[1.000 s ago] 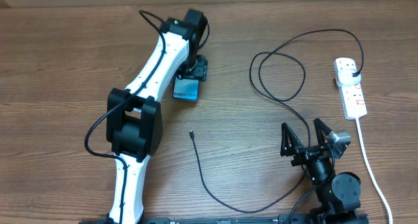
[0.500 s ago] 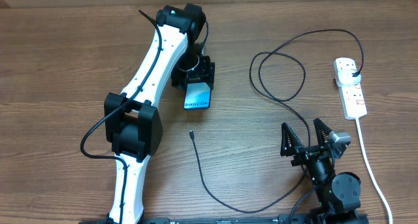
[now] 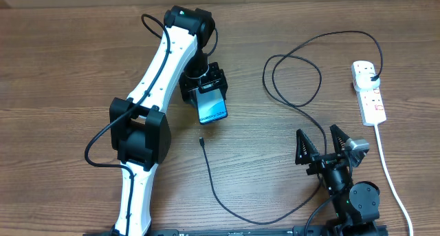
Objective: Plug charger to phone and switch on socket
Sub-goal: 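Lift the phone upright with the left gripper, bottom edge facing right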
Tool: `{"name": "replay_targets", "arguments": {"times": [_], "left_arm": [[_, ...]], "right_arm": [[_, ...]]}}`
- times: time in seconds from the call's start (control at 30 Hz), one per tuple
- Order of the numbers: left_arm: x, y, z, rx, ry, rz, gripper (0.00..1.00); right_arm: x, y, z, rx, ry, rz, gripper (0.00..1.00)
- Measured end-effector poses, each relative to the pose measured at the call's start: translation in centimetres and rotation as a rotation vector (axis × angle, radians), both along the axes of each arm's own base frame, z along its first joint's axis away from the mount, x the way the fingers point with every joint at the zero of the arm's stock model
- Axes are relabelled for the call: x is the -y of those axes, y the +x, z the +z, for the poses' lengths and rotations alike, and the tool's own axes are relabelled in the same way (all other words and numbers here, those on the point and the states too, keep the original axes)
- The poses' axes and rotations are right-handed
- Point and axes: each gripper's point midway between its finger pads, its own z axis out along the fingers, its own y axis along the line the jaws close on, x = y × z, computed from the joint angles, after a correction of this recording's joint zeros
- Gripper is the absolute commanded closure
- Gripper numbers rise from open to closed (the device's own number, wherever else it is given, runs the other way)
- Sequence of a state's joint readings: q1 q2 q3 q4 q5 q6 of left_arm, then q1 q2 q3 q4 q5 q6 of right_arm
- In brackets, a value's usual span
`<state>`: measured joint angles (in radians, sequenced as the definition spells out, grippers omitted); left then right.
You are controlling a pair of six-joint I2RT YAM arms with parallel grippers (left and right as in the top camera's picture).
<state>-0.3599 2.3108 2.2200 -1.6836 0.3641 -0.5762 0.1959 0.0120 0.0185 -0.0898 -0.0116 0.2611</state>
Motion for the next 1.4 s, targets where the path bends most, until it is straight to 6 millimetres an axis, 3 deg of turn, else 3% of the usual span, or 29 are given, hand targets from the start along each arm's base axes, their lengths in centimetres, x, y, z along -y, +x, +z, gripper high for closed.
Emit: {"name": "replay_targets", "arguments": {"times": [0.17, 0.27, 0.4, 0.53, 1.0, 1.4], "left_arm": [[0.3, -2.8, -2.1, -0.161, -0.027, 0.043, 0.96], [-0.7, -5.8, -4.2, -0.31, 0.004, 0.076, 0.96], [-2.4, -7.7, -5.5, -0.419, 0.028, 0.122, 0.96], [-2.8, -7.5, -5.5, -0.435, 0.002, 0.156, 0.96], [-0.3, -7.4, -4.3, -0.478, -0.128, 0.205, 0.96], [-1.3, -6.6, -4.1, -0.478, -0.153, 0.253, 0.96]], "right_arm": [[0.0, 0.0, 0.0, 0.0, 0.0, 0.0, 0.0], [0.0, 0.0, 0.0, 0.0, 0.001, 0.0, 0.0], [0.0, 0.0, 0.0, 0.0, 0.0, 0.0, 0.0], [0.0, 0.0, 0.0, 0.0, 0.0, 0.0, 0.0], [0.0, 0.0, 0.0, 0.0, 0.0, 0.0, 0.0], [0.0, 0.0, 0.0, 0.0, 0.0, 0.0, 0.0]]}}
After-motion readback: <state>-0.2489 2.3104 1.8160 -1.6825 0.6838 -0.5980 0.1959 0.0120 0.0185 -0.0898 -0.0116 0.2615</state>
